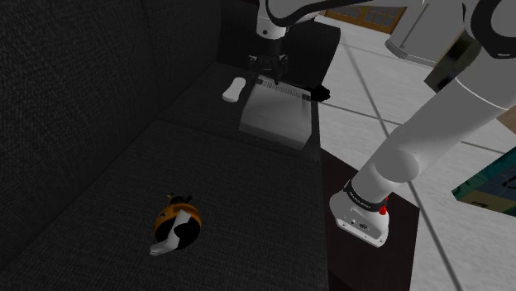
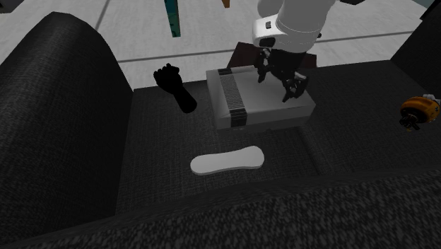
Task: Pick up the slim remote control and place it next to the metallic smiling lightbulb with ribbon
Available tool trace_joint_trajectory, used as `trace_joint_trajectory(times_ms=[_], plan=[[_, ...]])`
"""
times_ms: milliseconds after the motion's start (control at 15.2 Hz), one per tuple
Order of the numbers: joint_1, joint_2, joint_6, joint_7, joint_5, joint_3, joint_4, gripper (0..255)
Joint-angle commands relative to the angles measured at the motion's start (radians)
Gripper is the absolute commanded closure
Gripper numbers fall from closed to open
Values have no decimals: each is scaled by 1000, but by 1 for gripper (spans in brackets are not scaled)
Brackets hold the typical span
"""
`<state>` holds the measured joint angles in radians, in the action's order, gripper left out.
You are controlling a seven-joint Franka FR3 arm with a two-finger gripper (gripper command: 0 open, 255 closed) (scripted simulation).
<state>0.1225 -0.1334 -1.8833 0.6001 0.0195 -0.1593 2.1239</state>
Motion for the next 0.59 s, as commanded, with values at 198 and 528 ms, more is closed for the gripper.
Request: trace_joint_trajectory(times_ms=[198, 528], plan=[[18, 178, -71, 120, 16, 9, -127, 0], [28, 355, -105, 225, 29, 31, -291, 0]])
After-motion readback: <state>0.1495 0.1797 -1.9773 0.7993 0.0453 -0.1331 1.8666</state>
